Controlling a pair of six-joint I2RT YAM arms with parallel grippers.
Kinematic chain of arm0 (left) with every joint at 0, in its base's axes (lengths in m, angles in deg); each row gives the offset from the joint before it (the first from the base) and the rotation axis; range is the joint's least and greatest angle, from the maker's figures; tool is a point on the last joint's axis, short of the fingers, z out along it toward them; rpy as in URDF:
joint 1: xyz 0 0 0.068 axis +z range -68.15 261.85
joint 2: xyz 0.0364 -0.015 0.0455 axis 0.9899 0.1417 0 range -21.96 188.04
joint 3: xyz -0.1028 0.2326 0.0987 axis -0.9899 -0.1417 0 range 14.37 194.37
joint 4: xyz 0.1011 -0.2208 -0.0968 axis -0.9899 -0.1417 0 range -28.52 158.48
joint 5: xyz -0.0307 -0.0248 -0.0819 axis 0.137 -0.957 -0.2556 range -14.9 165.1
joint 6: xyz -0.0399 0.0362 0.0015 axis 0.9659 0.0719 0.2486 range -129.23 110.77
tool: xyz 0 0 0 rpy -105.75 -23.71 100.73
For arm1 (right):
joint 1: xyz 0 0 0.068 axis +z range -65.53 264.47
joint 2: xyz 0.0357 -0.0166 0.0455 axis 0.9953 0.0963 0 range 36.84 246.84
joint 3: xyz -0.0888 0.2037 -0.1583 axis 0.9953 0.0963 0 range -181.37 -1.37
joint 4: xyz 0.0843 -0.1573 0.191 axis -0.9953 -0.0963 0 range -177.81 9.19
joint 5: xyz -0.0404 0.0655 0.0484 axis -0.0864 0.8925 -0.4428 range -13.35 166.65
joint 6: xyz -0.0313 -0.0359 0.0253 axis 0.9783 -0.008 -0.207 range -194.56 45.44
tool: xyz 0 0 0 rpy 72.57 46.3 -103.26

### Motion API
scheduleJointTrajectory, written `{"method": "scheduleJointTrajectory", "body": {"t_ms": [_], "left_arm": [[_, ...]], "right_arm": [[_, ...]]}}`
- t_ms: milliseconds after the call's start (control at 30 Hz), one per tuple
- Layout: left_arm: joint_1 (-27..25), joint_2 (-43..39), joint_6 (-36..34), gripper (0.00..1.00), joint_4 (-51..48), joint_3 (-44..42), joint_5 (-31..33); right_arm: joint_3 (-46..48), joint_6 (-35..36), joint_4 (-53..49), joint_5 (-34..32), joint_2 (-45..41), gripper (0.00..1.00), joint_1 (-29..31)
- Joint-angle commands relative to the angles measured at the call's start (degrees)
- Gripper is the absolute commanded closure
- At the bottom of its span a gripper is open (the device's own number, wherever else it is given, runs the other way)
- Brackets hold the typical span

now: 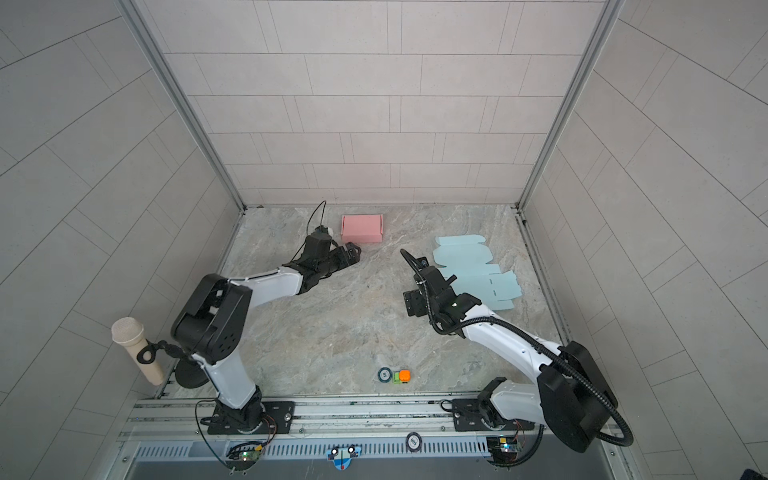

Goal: Fold the paper box
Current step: 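Draw the left gripper back toward the robot while the right reaches the light-blue blank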

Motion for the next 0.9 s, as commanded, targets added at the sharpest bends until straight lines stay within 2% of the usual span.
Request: {"method": "scheduleJointTrajectory", "body": {"t_ms": [0, 200, 300, 533, 700, 867], "left_arm": [[-3.7, -8.7, 0.1, 0.00, 3.8, -7.4, 0.1], [-13.2, -23.4, -1.6, 0.00, 0.4, -19.9, 5.8], [-17.5, -30.5, -2.8, 0.00, -2.8, -23.4, 10.0], [-20.2, -44.4, -2.7, 0.00, -8.4, -29.7, 14.6], [-20.2, -51.6, -1.8, 0.00, -10.4, -33.8, 16.2], [-20.3, -56.3, -1.3, 0.00, -12.8, -36.4, 17.8]], "right_arm": [[-4.1, -0.2, -5.8, -4.6, 2.2, 0.10, -1.9], [-12.2, 2.9, -14.7, -8.7, 11.1, 0.10, -5.0], [-14.4, 3.7, -15.6, -10.3, 15.1, 0.11, -6.5], [-18.1, 4.2, -15.2, -7.3, 24.8, 0.18, -6.9], [-19.5, 4.5, -14.9, -6.4, 28.6, 0.35, -6.9], [-19.7, 4.4, -14.9, -6.7, 29.3, 0.65, -6.8]]}}
